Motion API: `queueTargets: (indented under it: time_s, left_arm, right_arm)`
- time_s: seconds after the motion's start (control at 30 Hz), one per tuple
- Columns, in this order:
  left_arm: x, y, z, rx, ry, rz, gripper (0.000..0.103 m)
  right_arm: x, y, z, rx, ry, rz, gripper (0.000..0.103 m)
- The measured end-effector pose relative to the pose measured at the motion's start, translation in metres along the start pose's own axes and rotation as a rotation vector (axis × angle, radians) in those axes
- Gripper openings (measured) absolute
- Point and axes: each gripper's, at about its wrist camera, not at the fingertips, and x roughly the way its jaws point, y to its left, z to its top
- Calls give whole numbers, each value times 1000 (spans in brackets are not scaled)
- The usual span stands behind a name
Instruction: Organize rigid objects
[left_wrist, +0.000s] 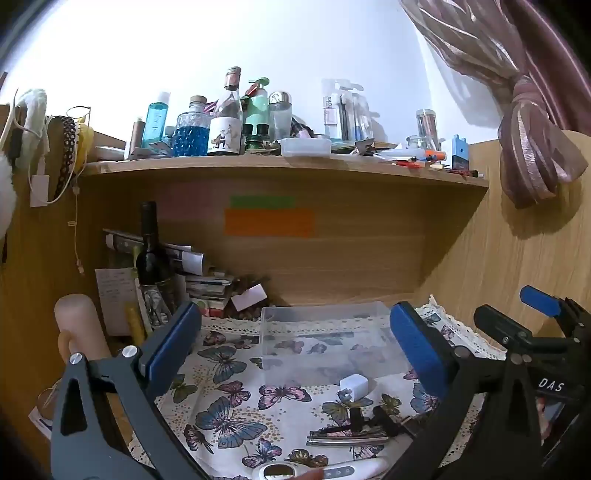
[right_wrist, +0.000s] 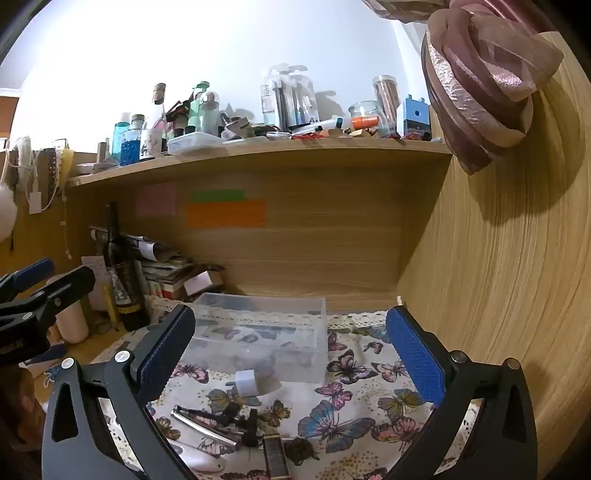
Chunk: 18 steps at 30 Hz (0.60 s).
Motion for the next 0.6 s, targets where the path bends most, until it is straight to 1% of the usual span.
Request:
queueTargets:
  time_s: [0.13, 0.3, 0.33, 0.53, 0.6]
  left_arm:
    - [2, 2, 3, 2, 9, -17, 103]
    - [9, -2, 6, 14, 23, -13, 103]
    - [4, 1, -2, 1, 0, -6, 103]
    - [10, -1, -5, 0, -5, -15, 103]
    - [4, 0, -5, 6, -14, -21, 103]
  right_arm:
    - [-1, 2, 0, -7, -4, -7, 103]
    - [2, 1, 0, -6, -3, -12, 103]
    - [2, 0, -1, -5, -3, -11, 103]
    - [3, 0, -1, 5, -4, -16, 103]
    - [2, 0, -1, 6, -6, -15, 103]
